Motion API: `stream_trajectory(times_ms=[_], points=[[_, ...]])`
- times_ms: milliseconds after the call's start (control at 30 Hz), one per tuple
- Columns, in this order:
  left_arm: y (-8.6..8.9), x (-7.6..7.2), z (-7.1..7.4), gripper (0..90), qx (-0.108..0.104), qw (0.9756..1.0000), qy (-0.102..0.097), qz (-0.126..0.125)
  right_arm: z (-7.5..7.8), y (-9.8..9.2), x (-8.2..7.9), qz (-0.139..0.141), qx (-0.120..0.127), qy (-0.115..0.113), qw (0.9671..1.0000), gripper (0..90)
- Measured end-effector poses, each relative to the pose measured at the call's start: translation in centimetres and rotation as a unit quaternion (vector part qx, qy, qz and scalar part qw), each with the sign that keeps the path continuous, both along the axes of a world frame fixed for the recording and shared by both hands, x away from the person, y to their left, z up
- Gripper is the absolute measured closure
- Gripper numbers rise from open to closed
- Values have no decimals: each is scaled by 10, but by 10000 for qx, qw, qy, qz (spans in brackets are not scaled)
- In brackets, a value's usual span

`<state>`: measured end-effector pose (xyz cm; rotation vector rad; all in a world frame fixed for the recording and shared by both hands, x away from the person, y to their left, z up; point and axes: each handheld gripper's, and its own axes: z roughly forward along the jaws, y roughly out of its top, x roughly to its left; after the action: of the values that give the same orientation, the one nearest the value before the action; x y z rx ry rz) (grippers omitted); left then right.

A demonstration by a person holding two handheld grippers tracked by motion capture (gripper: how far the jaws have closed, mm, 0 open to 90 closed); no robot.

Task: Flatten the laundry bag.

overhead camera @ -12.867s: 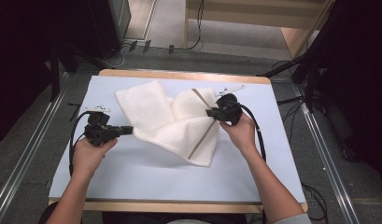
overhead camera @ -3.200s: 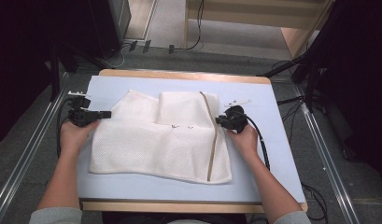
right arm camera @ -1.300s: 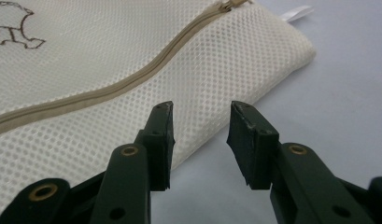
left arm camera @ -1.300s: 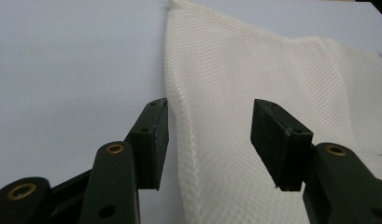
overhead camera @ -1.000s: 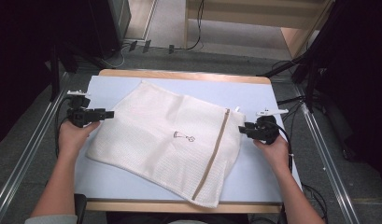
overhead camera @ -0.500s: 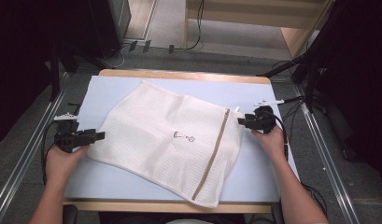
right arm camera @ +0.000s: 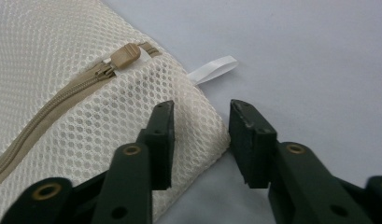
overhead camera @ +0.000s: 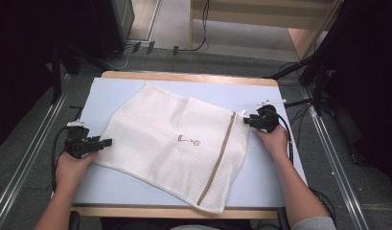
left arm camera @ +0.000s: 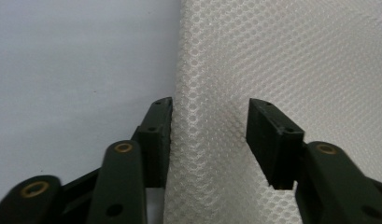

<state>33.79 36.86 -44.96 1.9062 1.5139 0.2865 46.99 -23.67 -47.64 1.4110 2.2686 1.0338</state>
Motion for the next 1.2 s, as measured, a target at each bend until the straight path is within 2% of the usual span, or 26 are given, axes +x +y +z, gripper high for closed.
stream_trajectory(times_ms=[33, 100, 133, 200, 267, 433, 467, 500, 567, 667, 700, 767, 833, 867, 900, 933, 967, 1033, 1067, 1200], points=[[0, 0, -1, 615, -26, 10000, 33, -38, 1, 0, 0, -15, -17, 39, 10000, 706], [-1, 0, -1, 761, -61, 9999, 83, -61, 1, 0, -1, -26, 1, 87, 10000, 727], [0, 1, -1, 809, -219, 9994, 276, -62, 2, 0, -1, -2, 56, 168, 9998, 787], [2, 6, 1, 867, -309, 9987, 396, -67, 3, 1, -1, 20, 8, 183, 9998, 811], [4, 11, 4, 872, -316, 9989, 345, -27, 5, 1, -2, 42, -40, 178, 9998, 820], [3, 33, 6, 872, -175, 9994, 300, -41, 7, -2, -7, 76, 14, 284, 9996, 820], [3, 33, 6, 873, -175, 9994, 300, -41, 7, -2, -7, 76, 14, 284, 9996, 820], [4, 44, 9, 872, -198, 9996, 207, -32, 7, -4, -10, 77, 41, 340, 9994, 818], [5, 54, 10, 872, -242, 9996, 135, -12, 8, -5, -14, 83, 27, 382, 9992, 817], [7, 68, 7, 871, -233, 9996, 146, 4, 9, -8, -24, 129, 29, 388, 9992, 814], [7, 68, 7, 871, -233, 9996, 146, 4, 9, -8, -24, 129, 29, 388, 9992, 814], [7, 81, 6, 871, -261, 9996, 134, 43, 9, -10, -38, 145, 98, 399, 9991, 812], [7, 84, 6, 871, -309, 9994, 108, 64, 7, -10, -42, 153, 85, 414, 9990, 811], [5, 92, 7, 871, -347, 9993, 90, 115, 6, -8, -53, 176, 91, 409, 9990, 811], [5, 92, 7, 871, -347, 9993, 90, 115, 6, -8, -53, 176, 91, 409, 9990, 811], [4, 99, 6, 870, -439, 9989, 77, 155, 7, -6, -63, 247, 41, 399, 9989, 811], [4, 99, 6, 869, -439, 9989, 77, 155, 7, -6, -63, 247, 41, 399, 9989, 811], [1, 105, 5, 869, -379, 9991, 82, 161, 8, -4, -74, 345, -71, 384, 9986, 811], [-3, 111, 5, 869, -286, 9995, 65, 120, 9, -3, -84, 419, -133, 398, 9982, 811], [-12, 121, 5, 868, -266, 9996, 31, -16, 9, -1, -106, 548, -116, 445, 9974, 798]])
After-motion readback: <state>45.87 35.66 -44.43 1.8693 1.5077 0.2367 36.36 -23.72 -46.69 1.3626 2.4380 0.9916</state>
